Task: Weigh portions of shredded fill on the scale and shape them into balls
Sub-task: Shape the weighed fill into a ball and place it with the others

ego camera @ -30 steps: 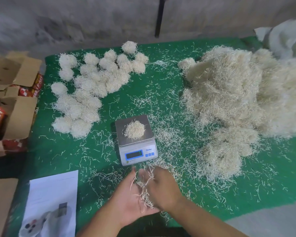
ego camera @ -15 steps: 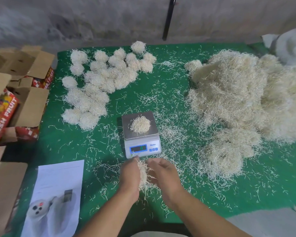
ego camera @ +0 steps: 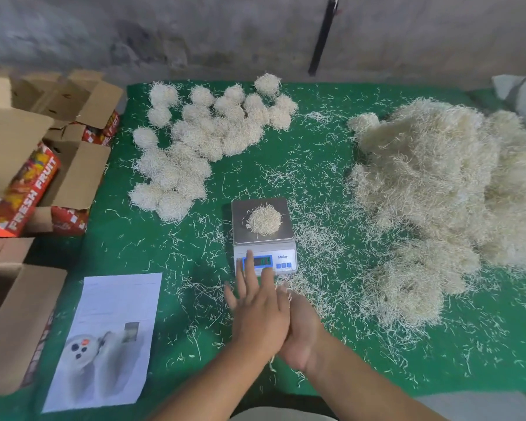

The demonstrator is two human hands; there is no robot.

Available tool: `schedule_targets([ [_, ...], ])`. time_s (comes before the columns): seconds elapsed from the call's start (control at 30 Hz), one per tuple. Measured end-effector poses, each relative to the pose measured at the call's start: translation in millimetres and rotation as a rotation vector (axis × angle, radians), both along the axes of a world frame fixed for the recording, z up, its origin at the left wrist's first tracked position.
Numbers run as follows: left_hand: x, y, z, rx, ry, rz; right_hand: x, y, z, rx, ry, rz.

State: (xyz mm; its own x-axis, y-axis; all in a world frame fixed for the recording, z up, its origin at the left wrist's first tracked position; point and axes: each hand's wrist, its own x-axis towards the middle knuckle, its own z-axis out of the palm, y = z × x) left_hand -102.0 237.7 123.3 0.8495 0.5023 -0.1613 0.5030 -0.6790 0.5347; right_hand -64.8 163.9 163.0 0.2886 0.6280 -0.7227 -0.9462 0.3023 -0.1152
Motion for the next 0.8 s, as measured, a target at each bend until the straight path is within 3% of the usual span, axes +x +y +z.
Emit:
schedule_targets([
  [0.1,0.6,-5.8,0.5,-0.057,-0.026,-0.077,4.2,-5.6,-3.2,-0.138,-0.032,0.032],
  [0.17,2.2,-9.0,7.1,-0.213,-0.048,-0.027,10.2,-8.1,-7.3,-0.295,-0.105,0.03],
  [0.27,0.2,-3.2,16.0,-0.737,0.001,0.153,28.4,-18.6,-15.4,-0.564,-0.242,0.056],
  [0.4,-8.3,18.5,9.0,-1.714,0.377,0.575,52.8,-31.5,-17.8,-0.714,-0.369,0.039],
  [0.47,-11.5,19.6,6.0,-1.979,0.447,0.588,52.3,-29.4,-18.5,-0.77,-0.54,0.081],
  [0.57,-0.3,14.2,11.8,-2.037,0.373,0.554,34.9,-25.3,-19.2,-0.901,-0.963,0.291],
  [0.67,17.3,14.9,20.7,-1.85,0.343,0.53,13.5,-30.6,-32.2,-0.945,-1.332,0.542],
  [0.8,27.5,15.2,9.2,-1.645,0.37,0.641,1.3,-32.4,-51.4,-0.945,-1.596,0.88],
])
